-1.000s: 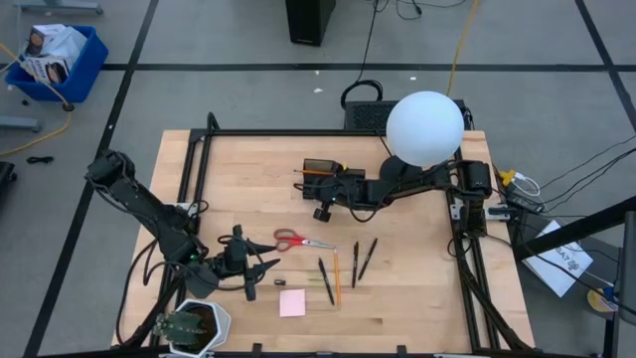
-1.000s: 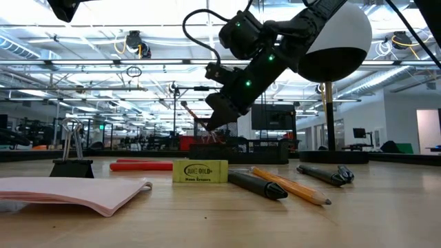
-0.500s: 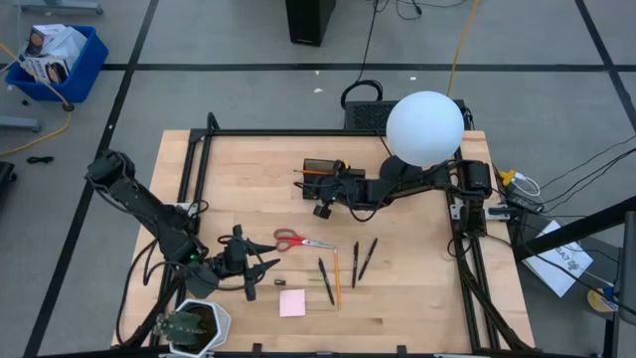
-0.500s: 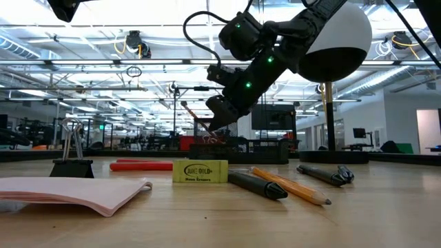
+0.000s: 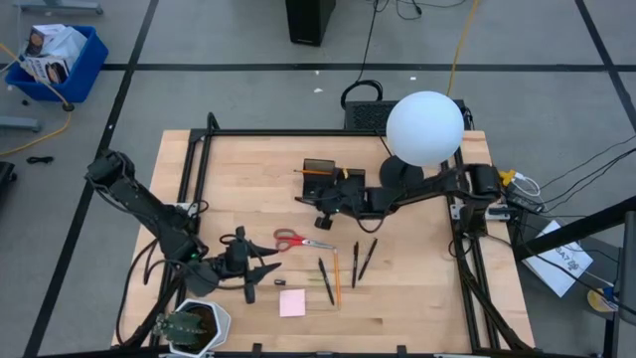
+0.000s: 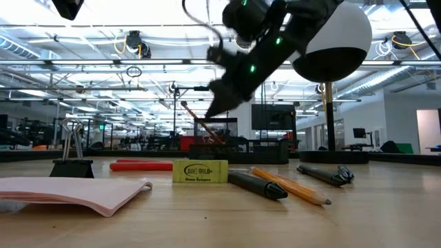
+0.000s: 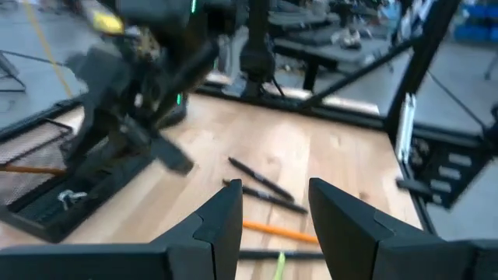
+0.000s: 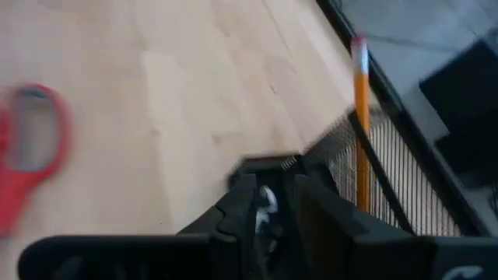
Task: Pick and place office supplies into organizer
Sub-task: Put the black binder clip into the black desk organizer
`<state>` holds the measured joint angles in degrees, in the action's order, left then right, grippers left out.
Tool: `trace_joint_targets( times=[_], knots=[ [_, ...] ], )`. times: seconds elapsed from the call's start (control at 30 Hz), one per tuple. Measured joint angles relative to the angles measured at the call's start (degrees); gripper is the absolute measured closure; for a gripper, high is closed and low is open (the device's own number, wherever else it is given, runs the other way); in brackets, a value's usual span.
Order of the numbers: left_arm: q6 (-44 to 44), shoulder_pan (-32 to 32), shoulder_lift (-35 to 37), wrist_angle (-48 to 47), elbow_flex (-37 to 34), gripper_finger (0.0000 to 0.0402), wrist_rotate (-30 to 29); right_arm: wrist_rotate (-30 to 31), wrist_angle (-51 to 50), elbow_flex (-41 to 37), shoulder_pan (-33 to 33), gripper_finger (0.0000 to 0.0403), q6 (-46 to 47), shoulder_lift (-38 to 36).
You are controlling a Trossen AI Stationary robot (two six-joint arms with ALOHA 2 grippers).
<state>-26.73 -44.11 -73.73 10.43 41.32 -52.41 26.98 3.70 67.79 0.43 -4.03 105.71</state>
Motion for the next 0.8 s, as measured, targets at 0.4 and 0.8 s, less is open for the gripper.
trace_joint_targets(
  times=[0.4, 0.8],
  knots=[
    [-4.2, 3.2, -0.2, -10.7, 0.0, 0.0247, 8.2, -0.1, -1.3, -3.6, 13.3, 0.0314, 1.2, -14.9],
    [-2.8, 1.2, -8.8, -13.2, 0.0, 0.0162, 15.8, 0.2, 12.0, -18.7, 23.1, 0.0314, 0.4, -27.7]
  ],
)
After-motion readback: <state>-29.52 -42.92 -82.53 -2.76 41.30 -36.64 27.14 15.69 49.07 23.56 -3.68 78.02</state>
